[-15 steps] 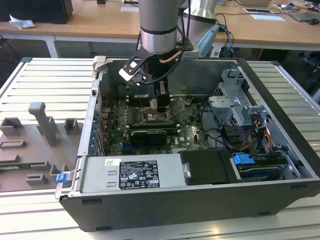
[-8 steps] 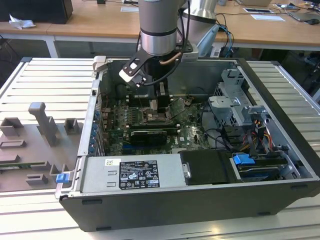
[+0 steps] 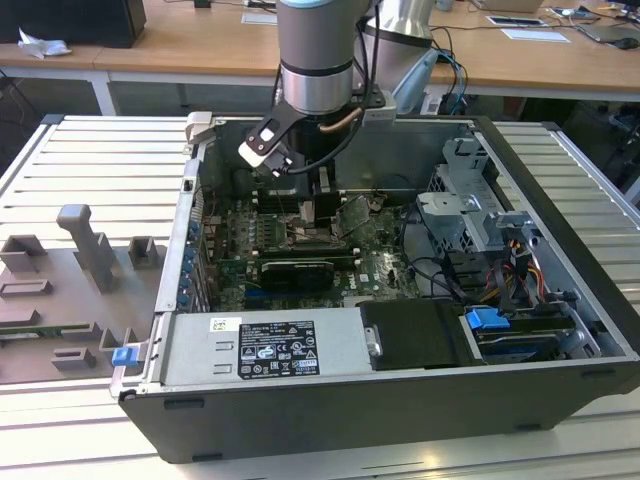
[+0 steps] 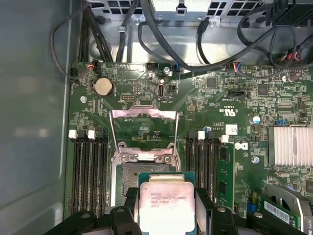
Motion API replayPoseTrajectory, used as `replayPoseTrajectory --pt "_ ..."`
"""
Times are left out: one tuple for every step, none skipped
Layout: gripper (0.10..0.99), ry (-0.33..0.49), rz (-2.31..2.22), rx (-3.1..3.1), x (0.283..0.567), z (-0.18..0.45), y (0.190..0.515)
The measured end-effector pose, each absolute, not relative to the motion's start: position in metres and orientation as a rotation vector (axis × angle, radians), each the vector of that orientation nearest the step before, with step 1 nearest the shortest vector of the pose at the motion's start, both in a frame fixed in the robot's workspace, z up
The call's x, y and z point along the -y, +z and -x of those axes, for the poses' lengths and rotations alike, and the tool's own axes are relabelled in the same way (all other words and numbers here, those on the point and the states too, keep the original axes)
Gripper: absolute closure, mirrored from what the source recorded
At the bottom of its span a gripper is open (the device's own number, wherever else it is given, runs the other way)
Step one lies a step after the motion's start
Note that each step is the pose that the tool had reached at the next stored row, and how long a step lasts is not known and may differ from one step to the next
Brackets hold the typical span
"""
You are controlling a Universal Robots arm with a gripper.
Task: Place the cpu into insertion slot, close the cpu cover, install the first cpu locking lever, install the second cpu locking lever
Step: 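Place the cpu into insertion slot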
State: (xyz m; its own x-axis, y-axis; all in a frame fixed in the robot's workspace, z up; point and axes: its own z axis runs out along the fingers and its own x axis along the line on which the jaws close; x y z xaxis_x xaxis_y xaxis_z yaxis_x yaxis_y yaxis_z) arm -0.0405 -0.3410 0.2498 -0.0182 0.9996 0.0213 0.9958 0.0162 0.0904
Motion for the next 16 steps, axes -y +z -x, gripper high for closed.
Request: replayPoseTrajectory --pt "0.545 0.123 -2.167 -2.204 0.340 0.041 0.246" --pt "0.545 0.123 -2.167 -2.204 0.338 0.041 0.244" --pt "0.545 0.123 -2.167 -2.204 0.337 0.041 0.243" --pt "0.545 0.123 -2.167 -2.204 0.336 0.041 0.241" --pt "0.545 0.123 -2.167 -2.204 0.335 0.041 0.239" --pt "0.545 0.123 -2.174 -2.197 0.335 0.041 0.238" --pt "0.545 0.122 -2.182 -2.188 0.335 0.041 0.238" --pt "0.545 0.122 -2.191 -2.179 0.335 0.041 0.237" --pt "0.545 0.122 -2.203 -2.167 0.335 0.041 0.236" --pt "0.545 0.121 -2.212 -2.157 0.335 0.042 0.236" --pt "0.545 0.121 -2.225 -2.143 0.335 0.042 0.235" --pt "0.545 0.120 -2.232 -2.135 0.335 0.043 0.235" --pt "0.545 0.120 -2.235 -2.132 0.335 0.044 0.235" --pt "0.545 0.121 -2.235 -2.132 0.335 0.044 0.234" --pt "0.545 0.121 -2.235 -2.132 0.335 0.044 0.234" --pt "0.545 0.120 -2.235 -2.132 0.334 0.045 0.234"
